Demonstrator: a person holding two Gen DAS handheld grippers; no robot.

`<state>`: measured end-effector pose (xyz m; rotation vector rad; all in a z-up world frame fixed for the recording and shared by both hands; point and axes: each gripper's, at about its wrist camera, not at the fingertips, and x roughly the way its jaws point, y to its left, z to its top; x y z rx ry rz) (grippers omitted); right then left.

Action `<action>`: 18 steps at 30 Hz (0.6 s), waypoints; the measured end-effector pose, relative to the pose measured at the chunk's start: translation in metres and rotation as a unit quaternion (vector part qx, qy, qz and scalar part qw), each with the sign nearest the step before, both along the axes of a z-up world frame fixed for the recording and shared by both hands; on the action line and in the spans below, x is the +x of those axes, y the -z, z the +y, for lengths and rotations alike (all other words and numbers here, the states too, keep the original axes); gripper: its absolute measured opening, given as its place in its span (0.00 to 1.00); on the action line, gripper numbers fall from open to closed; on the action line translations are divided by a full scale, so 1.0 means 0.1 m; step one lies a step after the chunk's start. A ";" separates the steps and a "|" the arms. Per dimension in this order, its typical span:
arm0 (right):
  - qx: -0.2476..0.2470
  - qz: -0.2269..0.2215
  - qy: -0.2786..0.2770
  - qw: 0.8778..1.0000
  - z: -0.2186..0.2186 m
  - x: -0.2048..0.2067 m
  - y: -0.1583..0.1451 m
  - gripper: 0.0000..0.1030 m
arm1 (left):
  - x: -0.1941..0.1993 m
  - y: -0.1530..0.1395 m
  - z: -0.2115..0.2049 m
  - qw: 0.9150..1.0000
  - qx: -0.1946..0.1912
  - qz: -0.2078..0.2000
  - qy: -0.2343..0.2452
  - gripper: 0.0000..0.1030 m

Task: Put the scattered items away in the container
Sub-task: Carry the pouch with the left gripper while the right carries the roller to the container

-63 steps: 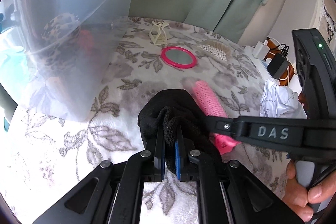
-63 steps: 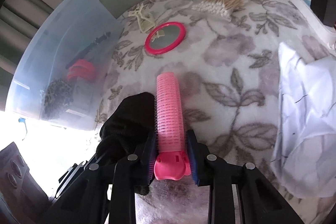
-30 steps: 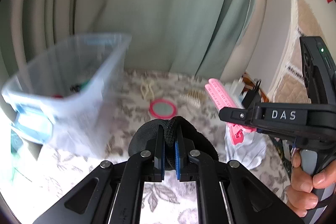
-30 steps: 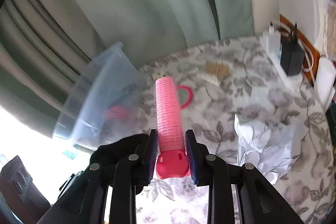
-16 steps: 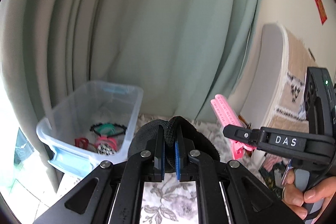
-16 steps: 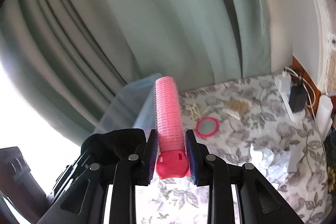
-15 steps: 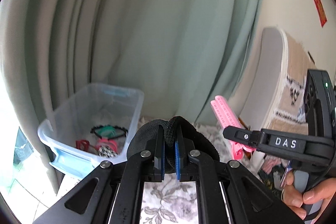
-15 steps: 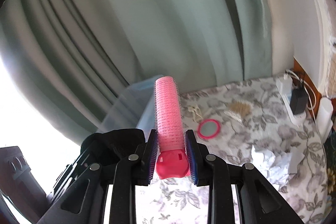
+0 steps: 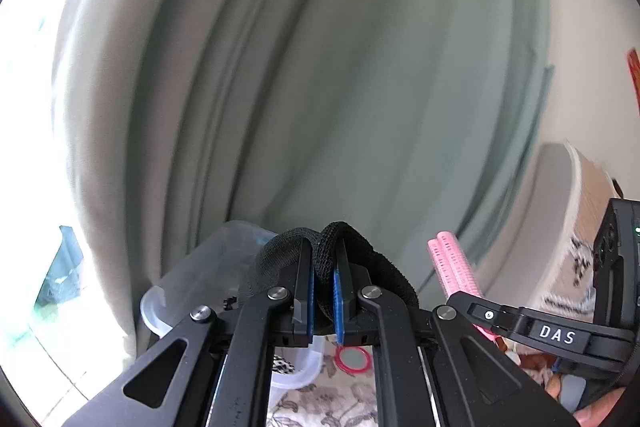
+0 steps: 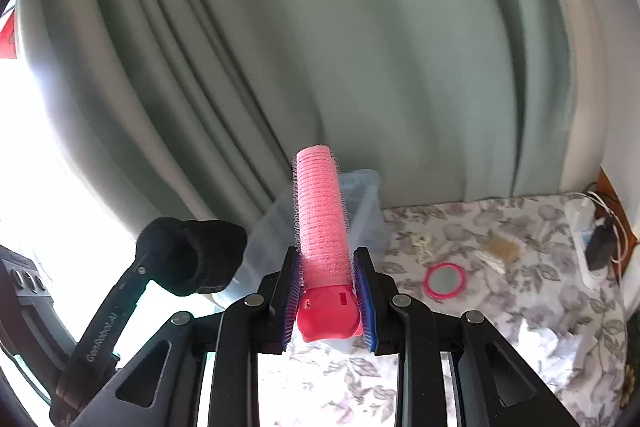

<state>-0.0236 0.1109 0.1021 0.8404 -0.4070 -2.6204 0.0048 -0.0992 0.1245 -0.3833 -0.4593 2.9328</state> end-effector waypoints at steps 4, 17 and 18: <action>0.010 0.003 -0.016 1.000 -0.20 -0.07 -0.02 0.28 | -0.09 0.04 -0.14 1.000 0.013 -0.005 -0.021 0.07; 0.029 -0.032 -0.045 0.998 -0.52 -0.36 0.29 0.28 | -0.35 0.28 -0.42 0.997 0.037 -0.034 -0.053 0.07; 0.031 -0.036 -0.047 0.998 -0.55 -0.39 0.32 0.28 | -0.37 0.31 -0.44 0.997 0.040 -0.038 -0.055 0.07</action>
